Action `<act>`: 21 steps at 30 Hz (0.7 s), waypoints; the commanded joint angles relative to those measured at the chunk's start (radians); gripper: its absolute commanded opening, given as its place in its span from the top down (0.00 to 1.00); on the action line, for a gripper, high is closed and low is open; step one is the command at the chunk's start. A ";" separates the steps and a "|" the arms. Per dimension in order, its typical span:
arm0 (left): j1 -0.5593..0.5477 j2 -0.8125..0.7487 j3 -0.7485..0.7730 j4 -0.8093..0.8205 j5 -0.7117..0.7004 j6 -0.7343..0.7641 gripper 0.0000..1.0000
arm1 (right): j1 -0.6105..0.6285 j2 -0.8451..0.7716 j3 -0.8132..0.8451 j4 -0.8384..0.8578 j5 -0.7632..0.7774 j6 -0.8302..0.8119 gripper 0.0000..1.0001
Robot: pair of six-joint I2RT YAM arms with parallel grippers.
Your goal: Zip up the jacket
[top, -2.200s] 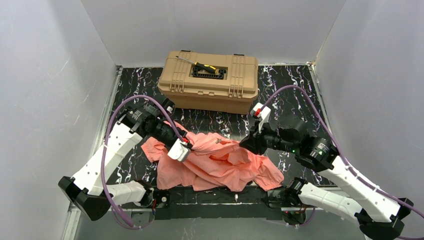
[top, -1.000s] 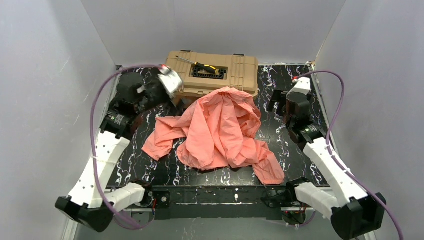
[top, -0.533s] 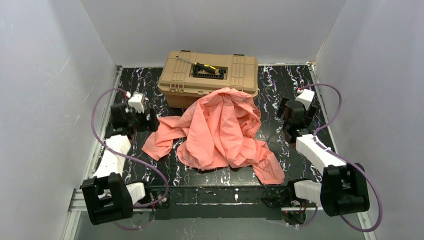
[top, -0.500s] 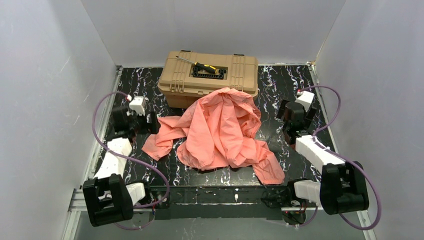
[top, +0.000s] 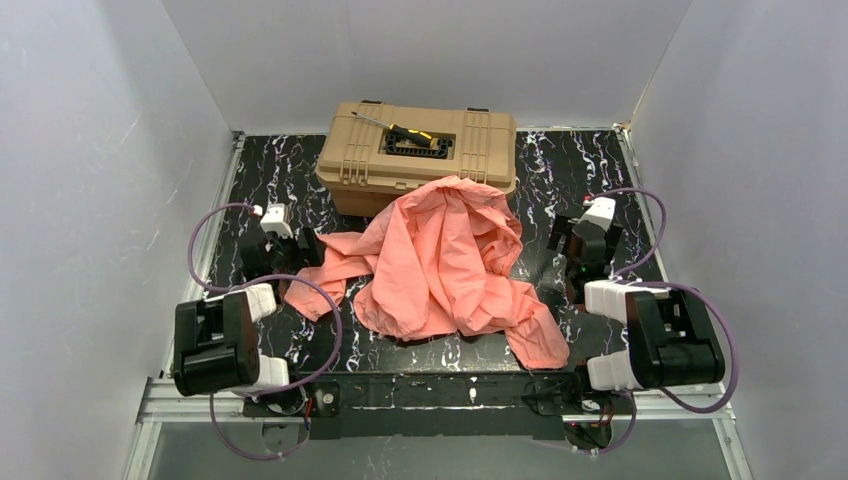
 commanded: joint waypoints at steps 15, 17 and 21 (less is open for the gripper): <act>-0.130 0.130 -0.096 0.413 -0.152 0.062 0.01 | -0.054 0.246 -0.034 0.371 -0.306 -0.146 0.00; -0.130 0.124 -0.100 0.413 -0.155 0.063 0.01 | -0.055 0.236 -0.053 0.404 -0.303 -0.150 0.00; -0.130 0.120 -0.101 0.409 -0.156 0.064 0.01 | -0.054 0.243 -0.081 0.472 -0.306 -0.151 0.00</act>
